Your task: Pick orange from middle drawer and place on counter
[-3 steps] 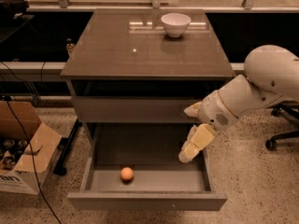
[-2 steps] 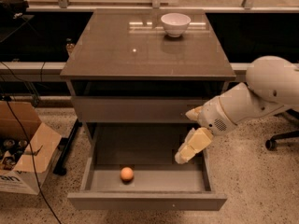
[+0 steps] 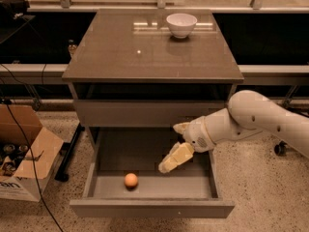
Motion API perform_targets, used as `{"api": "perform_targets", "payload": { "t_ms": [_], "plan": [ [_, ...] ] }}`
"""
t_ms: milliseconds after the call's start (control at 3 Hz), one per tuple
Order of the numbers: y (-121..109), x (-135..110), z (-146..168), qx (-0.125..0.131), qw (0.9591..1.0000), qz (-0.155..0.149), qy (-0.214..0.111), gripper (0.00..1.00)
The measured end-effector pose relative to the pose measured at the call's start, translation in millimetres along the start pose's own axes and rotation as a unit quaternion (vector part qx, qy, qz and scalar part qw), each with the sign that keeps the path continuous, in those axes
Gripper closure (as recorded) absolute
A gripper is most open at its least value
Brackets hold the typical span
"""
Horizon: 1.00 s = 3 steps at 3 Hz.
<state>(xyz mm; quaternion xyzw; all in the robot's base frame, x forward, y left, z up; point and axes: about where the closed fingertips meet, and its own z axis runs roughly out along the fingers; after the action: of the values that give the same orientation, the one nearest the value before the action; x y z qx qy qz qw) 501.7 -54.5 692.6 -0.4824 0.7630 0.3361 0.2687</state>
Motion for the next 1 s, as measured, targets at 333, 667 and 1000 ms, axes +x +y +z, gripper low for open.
{"api": "perform_targets", "payload": {
  "t_ms": [333,667,1000],
  "plan": [
    [-26,16,39,0.009,0.9989,-0.015,-0.043,0.00],
    [-27,17,40,0.009,0.9989,-0.015,-0.043,0.00],
    [-28,26,50,0.005,0.9997,-0.010,-0.023,0.00]
  ]
}}
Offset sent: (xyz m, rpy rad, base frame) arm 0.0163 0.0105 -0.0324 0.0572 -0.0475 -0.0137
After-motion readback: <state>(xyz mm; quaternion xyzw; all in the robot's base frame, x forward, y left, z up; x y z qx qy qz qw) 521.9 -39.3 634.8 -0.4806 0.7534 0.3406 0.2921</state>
